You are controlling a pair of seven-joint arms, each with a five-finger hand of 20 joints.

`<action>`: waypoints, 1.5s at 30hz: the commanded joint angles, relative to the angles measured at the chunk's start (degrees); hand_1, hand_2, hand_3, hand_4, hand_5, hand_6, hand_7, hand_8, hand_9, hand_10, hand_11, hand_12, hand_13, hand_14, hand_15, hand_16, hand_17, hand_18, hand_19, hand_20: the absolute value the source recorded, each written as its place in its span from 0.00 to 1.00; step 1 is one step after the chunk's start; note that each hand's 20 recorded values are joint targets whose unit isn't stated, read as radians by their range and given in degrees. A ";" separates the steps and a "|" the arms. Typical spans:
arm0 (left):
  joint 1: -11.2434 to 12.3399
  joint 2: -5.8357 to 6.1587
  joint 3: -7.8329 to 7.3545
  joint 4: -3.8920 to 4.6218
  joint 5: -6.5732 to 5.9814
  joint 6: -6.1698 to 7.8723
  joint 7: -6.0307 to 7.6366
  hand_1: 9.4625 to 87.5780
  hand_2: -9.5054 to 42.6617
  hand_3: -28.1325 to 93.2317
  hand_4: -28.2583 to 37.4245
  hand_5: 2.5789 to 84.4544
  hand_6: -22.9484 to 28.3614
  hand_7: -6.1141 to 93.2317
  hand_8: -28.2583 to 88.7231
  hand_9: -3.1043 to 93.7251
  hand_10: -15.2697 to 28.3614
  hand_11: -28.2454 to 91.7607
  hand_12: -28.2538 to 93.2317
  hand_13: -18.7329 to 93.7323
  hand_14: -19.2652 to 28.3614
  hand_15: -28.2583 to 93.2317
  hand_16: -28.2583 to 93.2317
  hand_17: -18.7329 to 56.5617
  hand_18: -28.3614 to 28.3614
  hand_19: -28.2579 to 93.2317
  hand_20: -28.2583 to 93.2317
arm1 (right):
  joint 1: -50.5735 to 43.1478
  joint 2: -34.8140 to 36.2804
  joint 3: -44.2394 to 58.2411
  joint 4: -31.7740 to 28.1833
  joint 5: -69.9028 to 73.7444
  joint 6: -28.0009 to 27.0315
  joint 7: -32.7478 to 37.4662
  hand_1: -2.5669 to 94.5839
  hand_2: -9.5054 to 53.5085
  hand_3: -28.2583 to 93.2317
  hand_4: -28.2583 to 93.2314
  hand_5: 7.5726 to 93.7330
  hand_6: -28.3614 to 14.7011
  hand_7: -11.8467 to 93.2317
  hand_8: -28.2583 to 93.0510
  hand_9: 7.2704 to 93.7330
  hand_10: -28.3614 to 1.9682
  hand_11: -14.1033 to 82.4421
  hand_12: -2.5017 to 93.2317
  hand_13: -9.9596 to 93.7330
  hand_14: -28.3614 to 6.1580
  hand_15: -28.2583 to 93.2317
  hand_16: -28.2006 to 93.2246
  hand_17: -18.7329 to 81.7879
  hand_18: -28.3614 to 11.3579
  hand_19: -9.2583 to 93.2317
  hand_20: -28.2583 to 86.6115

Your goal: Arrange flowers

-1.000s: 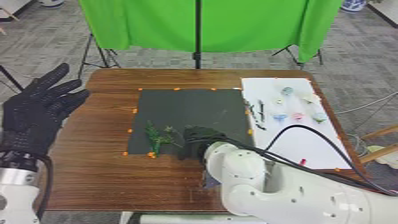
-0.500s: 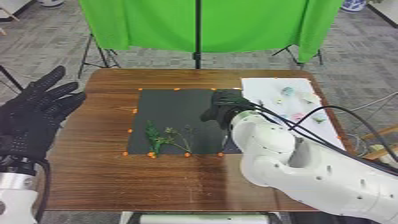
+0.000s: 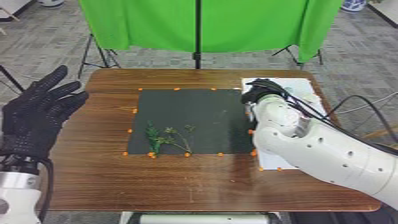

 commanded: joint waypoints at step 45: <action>-0.18 -1.96 1.41 1.12 -0.09 -1.05 -0.81 0.15 0.34 0.86 0.00 0.37 0.62 0.17 0.17 0.32 0.79 0.46 0.32 0.36 0.98 0.67 0.15 0.12 1.00 0.71 0.22 | 4.17 1.06 -12.08 6.57 -7.59 7.20 -0.73 0.60 0.00 0.83 0.00 0.86 0.61 0.37 0.34 0.98 0.64 0.45 0.30 0.94 0.71 0.74 0.40 0.73 0.29 1.00 0.56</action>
